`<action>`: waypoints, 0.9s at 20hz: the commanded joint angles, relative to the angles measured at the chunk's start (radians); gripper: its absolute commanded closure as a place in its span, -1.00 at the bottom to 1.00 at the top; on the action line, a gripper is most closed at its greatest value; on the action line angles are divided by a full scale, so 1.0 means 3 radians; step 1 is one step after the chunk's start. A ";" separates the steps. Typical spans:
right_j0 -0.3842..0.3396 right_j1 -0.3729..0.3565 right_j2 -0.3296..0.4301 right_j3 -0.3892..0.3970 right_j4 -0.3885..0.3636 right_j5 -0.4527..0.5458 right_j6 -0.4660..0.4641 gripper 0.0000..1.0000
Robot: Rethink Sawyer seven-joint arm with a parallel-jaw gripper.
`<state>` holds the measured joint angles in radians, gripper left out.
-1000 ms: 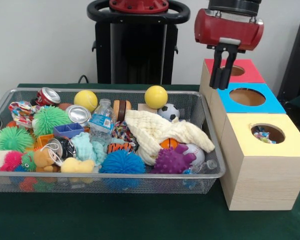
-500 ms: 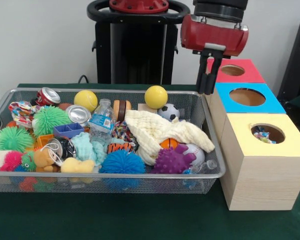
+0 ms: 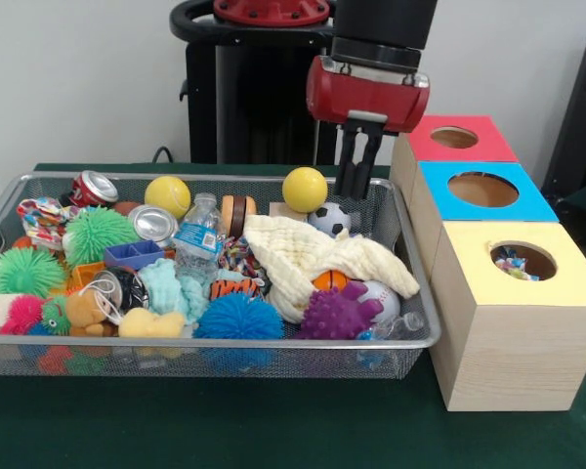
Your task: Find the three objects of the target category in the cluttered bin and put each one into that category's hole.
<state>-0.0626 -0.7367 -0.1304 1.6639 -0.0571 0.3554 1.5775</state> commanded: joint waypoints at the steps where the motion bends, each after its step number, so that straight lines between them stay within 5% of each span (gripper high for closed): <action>1: -0.0202 0.0097 0.0390 0.0417 -0.0269 -0.0065 0.0066 1.00; 18: -0.0365 0.0240 0.0462 0.0457 -0.0501 -0.0269 0.0185 1.00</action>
<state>-0.1395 -0.7132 -0.0814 1.7134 -0.1367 0.3354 1.5775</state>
